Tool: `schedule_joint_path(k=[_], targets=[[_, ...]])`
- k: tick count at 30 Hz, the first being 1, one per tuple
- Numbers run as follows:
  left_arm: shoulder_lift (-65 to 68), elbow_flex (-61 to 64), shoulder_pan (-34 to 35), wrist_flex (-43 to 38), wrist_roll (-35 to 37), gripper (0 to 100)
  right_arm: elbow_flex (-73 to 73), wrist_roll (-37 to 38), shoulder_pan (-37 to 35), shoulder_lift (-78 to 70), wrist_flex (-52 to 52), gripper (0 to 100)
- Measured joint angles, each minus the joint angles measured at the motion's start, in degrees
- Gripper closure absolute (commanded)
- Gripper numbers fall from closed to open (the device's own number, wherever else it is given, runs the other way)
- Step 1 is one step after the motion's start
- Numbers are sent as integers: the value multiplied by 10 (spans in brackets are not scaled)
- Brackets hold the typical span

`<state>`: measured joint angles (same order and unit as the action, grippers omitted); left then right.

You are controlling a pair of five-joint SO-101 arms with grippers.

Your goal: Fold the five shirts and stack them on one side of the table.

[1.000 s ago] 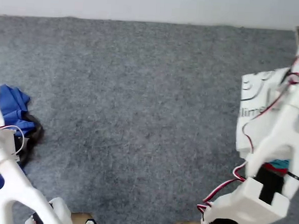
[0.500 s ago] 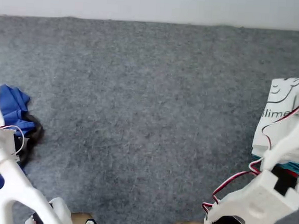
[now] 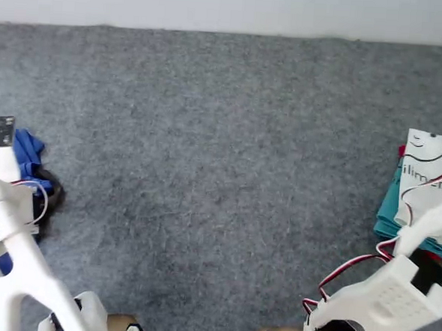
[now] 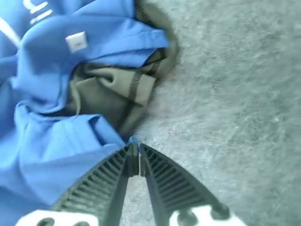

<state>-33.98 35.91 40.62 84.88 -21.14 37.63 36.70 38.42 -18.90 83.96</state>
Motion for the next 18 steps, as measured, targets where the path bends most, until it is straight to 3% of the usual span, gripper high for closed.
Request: schedule_joint_path(k=[3,8,11,18], targets=[[0,0,-18,0,0,983,0,0,0,0,29,738],[0,0,-22,0,0,983,0,1,-23,-2,76,998],[0,0,-21,0,0,983,0,1,-26,-35,77,938],[0,0,-21,0,0,983,0,25,33,-121,22,988]])
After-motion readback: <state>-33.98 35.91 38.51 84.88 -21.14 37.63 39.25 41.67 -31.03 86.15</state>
